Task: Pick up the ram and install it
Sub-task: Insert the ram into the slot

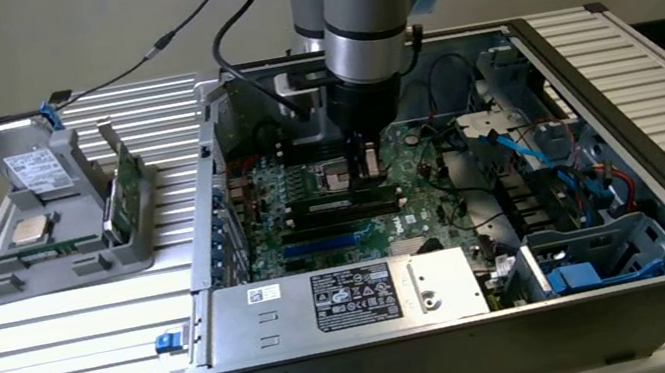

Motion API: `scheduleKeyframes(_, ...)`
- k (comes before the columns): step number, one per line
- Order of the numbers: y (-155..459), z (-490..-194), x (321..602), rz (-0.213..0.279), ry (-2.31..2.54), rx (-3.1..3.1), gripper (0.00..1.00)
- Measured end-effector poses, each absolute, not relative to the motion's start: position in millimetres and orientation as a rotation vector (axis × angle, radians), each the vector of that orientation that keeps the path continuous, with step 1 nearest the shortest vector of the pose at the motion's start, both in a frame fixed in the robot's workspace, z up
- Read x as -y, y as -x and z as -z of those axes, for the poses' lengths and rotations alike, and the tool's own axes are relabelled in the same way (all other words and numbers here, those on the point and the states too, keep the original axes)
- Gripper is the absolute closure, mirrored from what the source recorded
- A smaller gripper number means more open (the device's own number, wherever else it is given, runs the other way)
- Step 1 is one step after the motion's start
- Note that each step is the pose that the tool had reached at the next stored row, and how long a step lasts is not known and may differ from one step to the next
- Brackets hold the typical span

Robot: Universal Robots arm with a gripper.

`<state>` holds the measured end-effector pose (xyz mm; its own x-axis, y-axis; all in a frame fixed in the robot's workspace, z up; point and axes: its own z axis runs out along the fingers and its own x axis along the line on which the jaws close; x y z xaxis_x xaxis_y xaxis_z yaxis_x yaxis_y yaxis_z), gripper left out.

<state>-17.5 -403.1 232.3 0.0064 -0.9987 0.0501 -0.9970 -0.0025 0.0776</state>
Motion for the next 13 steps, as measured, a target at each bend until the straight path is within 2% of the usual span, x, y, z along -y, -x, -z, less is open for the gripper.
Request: scheduleKeyframes(13,17.3,-229.3,402.4,0.019,-2.166,2.139,0.87)
